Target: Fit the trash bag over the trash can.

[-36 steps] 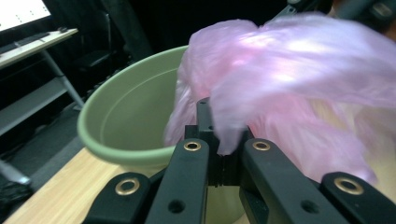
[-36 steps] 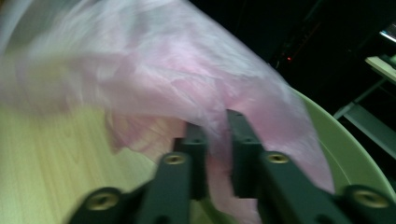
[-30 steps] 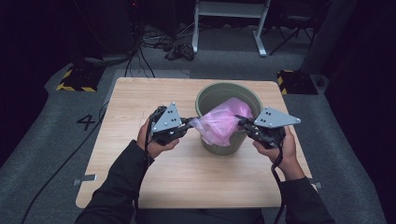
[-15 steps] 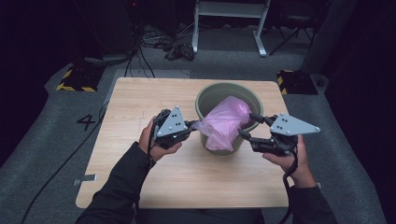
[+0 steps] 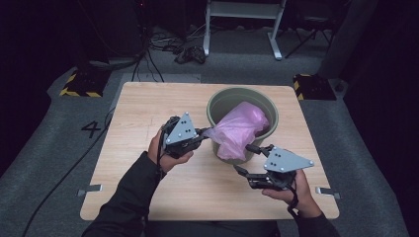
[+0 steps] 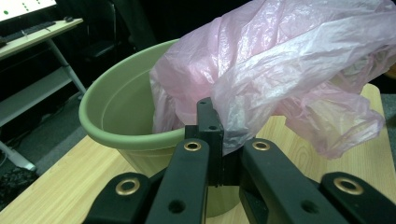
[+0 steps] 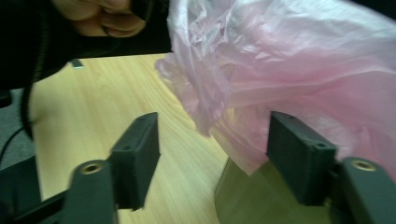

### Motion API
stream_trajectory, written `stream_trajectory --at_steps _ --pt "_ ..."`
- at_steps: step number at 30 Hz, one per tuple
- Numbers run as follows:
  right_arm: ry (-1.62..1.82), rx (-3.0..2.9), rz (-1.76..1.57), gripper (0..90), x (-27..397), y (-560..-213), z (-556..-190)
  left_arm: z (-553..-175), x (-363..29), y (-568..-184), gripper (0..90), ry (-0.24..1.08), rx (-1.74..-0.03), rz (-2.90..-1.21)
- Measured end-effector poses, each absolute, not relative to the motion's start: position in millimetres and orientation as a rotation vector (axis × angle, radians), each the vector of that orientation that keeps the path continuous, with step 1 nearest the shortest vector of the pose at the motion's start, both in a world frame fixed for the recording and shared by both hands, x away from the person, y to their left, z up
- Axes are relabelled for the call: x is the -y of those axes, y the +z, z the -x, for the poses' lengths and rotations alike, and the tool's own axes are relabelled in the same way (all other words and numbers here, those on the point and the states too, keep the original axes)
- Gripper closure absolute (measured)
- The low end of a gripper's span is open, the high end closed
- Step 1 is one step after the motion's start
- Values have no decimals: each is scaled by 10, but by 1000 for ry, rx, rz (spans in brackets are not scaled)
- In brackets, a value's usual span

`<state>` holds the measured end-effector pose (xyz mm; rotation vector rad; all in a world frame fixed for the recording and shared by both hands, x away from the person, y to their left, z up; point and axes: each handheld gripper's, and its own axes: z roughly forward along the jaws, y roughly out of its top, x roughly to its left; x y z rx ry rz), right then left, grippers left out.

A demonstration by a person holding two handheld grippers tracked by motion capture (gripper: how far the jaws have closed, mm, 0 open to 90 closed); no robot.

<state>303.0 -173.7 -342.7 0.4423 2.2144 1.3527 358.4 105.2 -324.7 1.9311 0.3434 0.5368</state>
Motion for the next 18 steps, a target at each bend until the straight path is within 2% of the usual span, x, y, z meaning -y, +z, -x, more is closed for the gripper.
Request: stream_trajectory --at_steps 1,2,5,7,11,18 --pt "1353 -2214 -442 444 1737 -3427 -3030 -3584 -1052 -3247 899 537 -343 -1931" --pt "1328 -2187 -457 600 1681 -3438 -3042 -3568 -1048 -3246 899 539 -340 -1930" --pt "1353 -2166 -486 792 1685 -3417 -3068 -3564 -1073 -3237 900 540 -337 -1930" --pt "1367 -2146 -517 861 1730 -3391 -3096 -3563 -1101 -3230 899 541 -343 -1923" --pt "1401 -2099 -578 893 1874 -3337 -3117 -3569 -1176 -3206 899 544 -350 -1920" --pt "1411 -2069 -613 898 2071 -3244 -3079 -3562 -1201 -3199 896 569 -334 -1941"
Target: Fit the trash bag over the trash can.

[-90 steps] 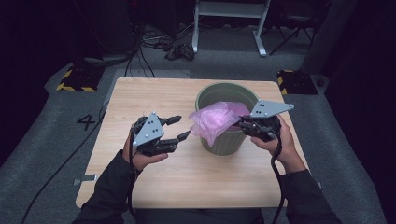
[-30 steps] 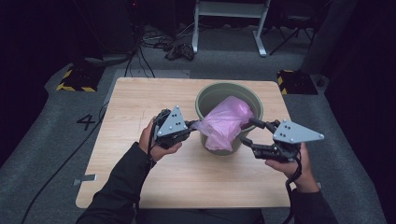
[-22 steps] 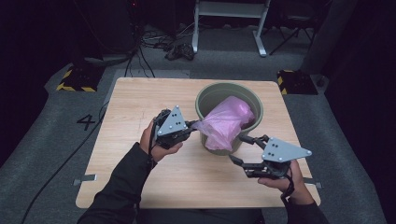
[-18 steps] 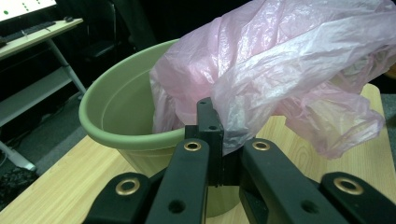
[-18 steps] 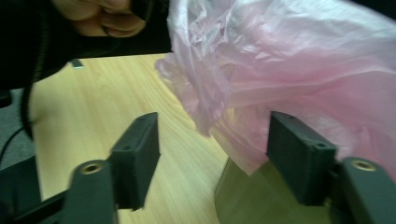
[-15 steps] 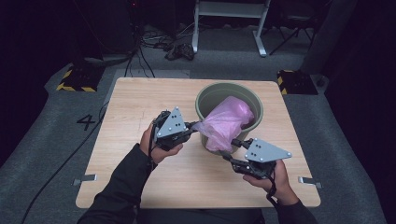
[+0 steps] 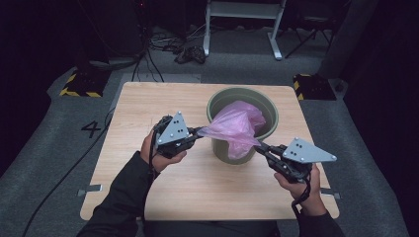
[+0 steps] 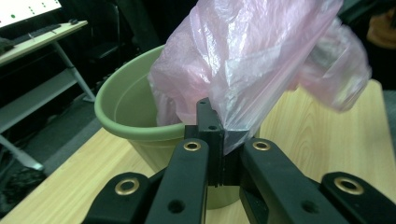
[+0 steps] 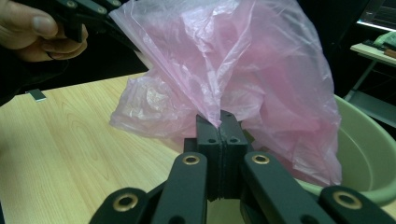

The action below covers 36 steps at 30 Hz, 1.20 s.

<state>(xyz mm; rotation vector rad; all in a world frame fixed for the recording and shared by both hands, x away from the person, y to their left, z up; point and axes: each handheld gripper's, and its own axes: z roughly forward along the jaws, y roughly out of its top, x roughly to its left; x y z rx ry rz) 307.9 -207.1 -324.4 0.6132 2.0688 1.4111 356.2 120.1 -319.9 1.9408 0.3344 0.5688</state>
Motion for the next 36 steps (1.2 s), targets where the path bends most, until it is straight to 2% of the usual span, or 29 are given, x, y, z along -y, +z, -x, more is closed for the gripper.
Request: stream_trajectory --at_steps 4,5,8,10,15,17,18,19,21,24,36 --pt "1425 -2057 -614 899 2113 -3215 -3048 -3570 -1203 -3216 849 566 -341 -1939" --pt "1417 -2050 -614 899 2112 -3208 -3040 -3576 -1203 -3225 798 565 -349 -1934" --pt "1429 -2031 -619 899 2132 -3175 -3037 -3597 -1212 -3251 568 566 -396 -1909" --pt "1445 -2017 -629 899 2158 -3144 -3049 -3601 -1219 -3273 493 558 -401 -1898" --pt "1481 -1992 -630 899 2192 -3049 -3061 -3601 -1201 -3299 454 560 -416 -1897" --pt "1480 -1984 -626 899 2189 -3024 -3055 -3601 -1198 -3297 455 578 -421 -1903" --pt "1476 -1967 -614 899 2189 -2967 -3037 -3595 -1211 -3292 590 560 -393 -1914" --pt "1478 -1956 -611 899 2196 -2939 -3030 -3587 -1214 -3288 648 557 -374 -1918" --pt "1473 -1944 -606 899 2209 -2892 -3019 -3563 -1222 -3270 744 582 -348 -1930" --pt "1456 -1929 -603 899 2226 -2848 -3008 -3546 -1258 -3228 827 600 -347 -1912" --pt "1494 -1829 -731 900 2477 -2845 -3065 -3523 -1526 -3109 866 589 -381 -1832"
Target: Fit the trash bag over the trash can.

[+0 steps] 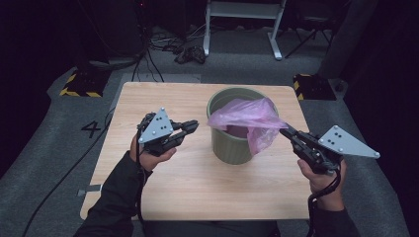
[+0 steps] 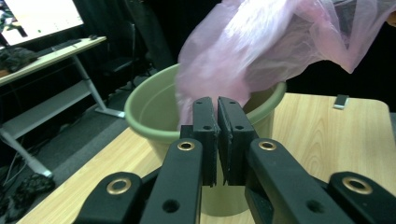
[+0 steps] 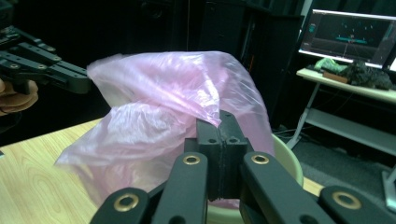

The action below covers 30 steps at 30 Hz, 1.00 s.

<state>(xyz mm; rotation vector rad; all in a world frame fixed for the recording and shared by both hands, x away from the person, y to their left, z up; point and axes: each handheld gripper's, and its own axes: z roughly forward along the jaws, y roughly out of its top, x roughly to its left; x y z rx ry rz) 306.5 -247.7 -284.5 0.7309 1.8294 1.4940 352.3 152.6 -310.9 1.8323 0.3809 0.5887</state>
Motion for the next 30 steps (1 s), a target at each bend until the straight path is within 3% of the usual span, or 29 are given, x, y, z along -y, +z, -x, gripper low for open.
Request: stream_trajectory --at_steps 2,4,5,6,7,10,14,19,23,28,29,30 --pt "1503 -1828 -740 900 2491 -2854 -3071 -3518 -1537 -3124 865 569 -387 -1821" --pt "1520 -1861 -745 900 2478 -2896 -3090 -3506 -1506 -3153 716 548 -377 -1831" --pt "1520 -1861 -745 900 2478 -2896 -3090 -3492 -1466 -3183 716 544 -373 -1833" --pt "1517 -1872 -738 900 2455 -2911 -3091 -3486 -1418 -3212 654 528 -371 -1840" --pt "1515 -1893 -723 900 2402 -2932 -3093 -3490 -1353 -3250 518 490 -367 -1851" --pt "1525 -1904 -713 900 2363 -2935 -3094 -3531 -1154 -3319 379 464 -402 -1860" --pt "1552 -1923 -674 900 2337 -2920 -3072 -3611 -1040 -3309 309 422 -424 -1836" --pt "1591 -1938 -638 900 2327 -2888 -3024 -3702 -981 -3283 311 399 -459 -1815" --pt "1628 -1944 -592 900 2324 -2834 -2951 -3785 -944 -3269 366 410 -501 -1806" --pt "1646 -1937 -578 900 2338 -2803 -2916 -3871 -937 -3285 554 464 -547 -1814" --pt "1649 -1933 -578 900 2344 -2799 -2913 -3886 -951 -3286 554 469 -548 -1819" --pt "1660 -1921 -585 900 2366 -2788 -2910 -3893 -965 -3286 668 476 -544 -1821"
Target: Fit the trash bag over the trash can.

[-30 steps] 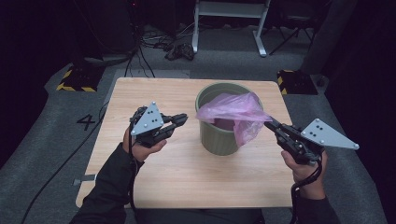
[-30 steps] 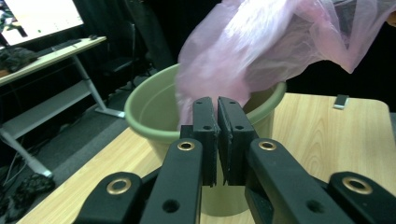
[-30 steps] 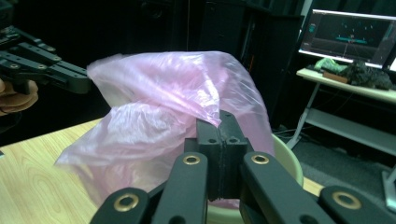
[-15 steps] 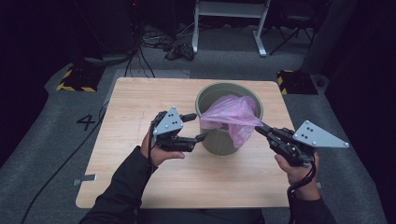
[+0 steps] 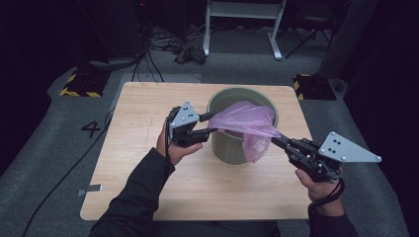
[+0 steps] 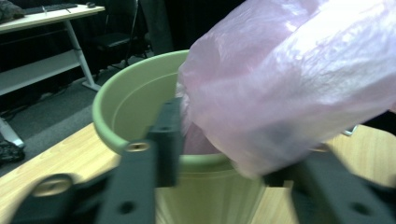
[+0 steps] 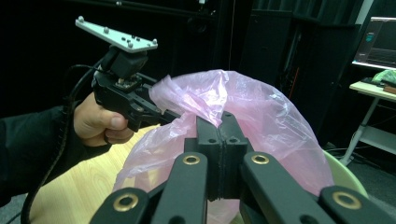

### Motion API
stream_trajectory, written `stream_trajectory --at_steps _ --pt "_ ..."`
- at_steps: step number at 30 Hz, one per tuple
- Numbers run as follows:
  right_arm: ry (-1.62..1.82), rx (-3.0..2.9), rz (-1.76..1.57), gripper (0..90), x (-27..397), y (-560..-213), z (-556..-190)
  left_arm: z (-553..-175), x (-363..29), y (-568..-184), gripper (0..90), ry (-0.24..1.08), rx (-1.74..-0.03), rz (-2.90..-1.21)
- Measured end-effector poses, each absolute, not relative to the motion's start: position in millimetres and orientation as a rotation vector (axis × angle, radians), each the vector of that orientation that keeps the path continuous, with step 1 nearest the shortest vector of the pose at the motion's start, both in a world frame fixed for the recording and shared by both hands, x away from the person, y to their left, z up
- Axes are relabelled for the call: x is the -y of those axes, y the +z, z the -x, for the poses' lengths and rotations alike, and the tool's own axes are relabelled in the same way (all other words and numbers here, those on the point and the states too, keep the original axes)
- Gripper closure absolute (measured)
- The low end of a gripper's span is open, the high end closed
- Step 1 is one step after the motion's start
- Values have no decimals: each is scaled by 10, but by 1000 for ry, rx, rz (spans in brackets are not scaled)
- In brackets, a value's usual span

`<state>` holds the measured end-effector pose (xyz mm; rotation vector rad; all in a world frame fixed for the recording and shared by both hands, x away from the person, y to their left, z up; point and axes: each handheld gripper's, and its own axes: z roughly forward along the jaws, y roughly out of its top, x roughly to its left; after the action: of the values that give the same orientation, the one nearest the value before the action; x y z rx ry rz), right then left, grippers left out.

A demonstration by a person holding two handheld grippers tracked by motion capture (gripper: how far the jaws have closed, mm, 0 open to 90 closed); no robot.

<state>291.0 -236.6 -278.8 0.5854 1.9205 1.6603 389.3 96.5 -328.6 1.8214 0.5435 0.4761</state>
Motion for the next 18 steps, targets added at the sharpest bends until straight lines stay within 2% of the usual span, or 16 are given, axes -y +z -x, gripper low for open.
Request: stream_trajectory --at_steps 1,2,4,11,17,18 --pt "1660 -1921 -585 900 2366 -2788 -2910 -3894 -974 -3285 668 479 -543 -1821" --pt "1658 -1907 -593 900 2390 -2781 -2909 -3894 -992 -3278 738 491 -541 -1816" --pt "1677 -1889 -606 900 2423 -2778 -2909 -3890 -1044 -3258 811 486 -525 -1803" --pt "1644 -1864 -664 900 2483 -2795 -2929 -3724 -1192 -3117 881 497 -400 -1848" --pt "1546 -1834 -741 885 2463 -2869 -3020 -3512 -1278 -3002 899 384 -298 -1835" --pt "1523 -1842 -752 840 2434 -2902 -3055 -3473 -1286 -2979 899 357 -282 -1819"
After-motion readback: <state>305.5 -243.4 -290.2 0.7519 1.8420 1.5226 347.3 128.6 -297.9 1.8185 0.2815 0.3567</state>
